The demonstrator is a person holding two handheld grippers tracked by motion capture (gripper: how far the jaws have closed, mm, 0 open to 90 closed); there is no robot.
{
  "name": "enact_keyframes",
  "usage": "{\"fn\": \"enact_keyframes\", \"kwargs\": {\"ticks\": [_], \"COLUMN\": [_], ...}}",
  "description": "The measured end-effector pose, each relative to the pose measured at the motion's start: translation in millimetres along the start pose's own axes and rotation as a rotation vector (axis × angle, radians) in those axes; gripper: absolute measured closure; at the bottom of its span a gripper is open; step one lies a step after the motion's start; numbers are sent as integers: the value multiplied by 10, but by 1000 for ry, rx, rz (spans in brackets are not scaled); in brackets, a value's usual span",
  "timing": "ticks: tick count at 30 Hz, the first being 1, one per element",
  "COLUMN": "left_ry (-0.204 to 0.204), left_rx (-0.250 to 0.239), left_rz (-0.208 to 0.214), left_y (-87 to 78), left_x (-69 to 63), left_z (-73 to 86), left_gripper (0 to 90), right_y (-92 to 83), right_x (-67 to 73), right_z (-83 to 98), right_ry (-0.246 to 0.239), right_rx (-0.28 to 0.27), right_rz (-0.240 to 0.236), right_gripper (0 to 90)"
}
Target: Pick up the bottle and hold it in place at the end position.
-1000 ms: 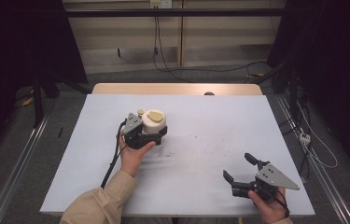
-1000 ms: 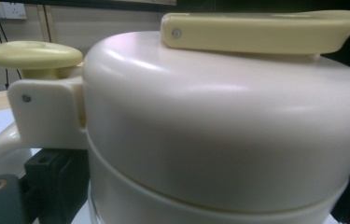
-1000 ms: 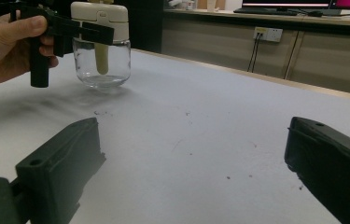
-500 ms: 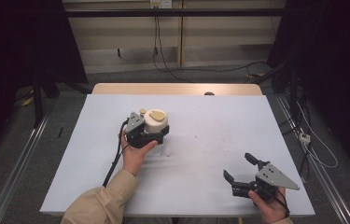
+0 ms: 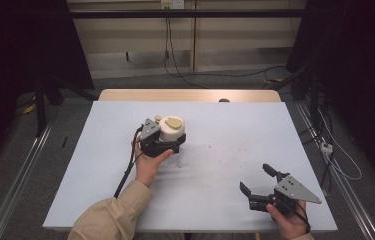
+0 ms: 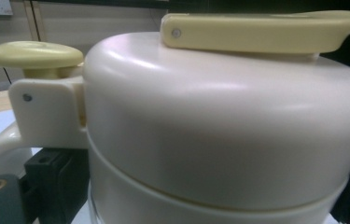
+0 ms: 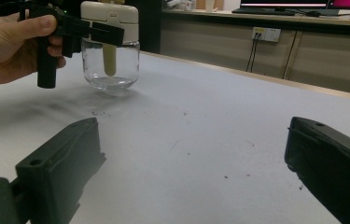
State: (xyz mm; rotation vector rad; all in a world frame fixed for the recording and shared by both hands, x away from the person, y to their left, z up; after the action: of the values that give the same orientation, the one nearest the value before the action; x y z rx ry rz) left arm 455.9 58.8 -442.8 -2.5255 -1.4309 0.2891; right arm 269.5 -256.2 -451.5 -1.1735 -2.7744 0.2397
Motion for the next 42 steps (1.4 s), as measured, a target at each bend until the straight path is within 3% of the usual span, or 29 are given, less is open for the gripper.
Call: {"fn": "enact_keyframes", "kwargs": {"ticks": [42], "left_ry": [4], "left_rx": [19], "left_rz": [46], "left_y": [259], "left_x": [-221], "left_z": [46], "left_gripper": [62], "right_y": [-7], "right_x": [-3], "right_z": [17], "right_ry": [14], "right_rx": [0], "right_rz": [-4], "right_gripper": [30]}}
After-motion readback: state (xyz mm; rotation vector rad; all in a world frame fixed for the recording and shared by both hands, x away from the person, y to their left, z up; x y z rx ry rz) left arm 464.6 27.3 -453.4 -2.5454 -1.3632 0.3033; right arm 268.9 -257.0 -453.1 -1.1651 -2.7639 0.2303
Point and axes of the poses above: each handheld gripper's, and its own axes: y roughly forward along the jaws, z roughly out of its underside, x roughly to its left, the point moved 3 cm from there along y, roughly forward along the jaws, and after that the axes turned 15 degrees about -z, right-handed, at the moved point
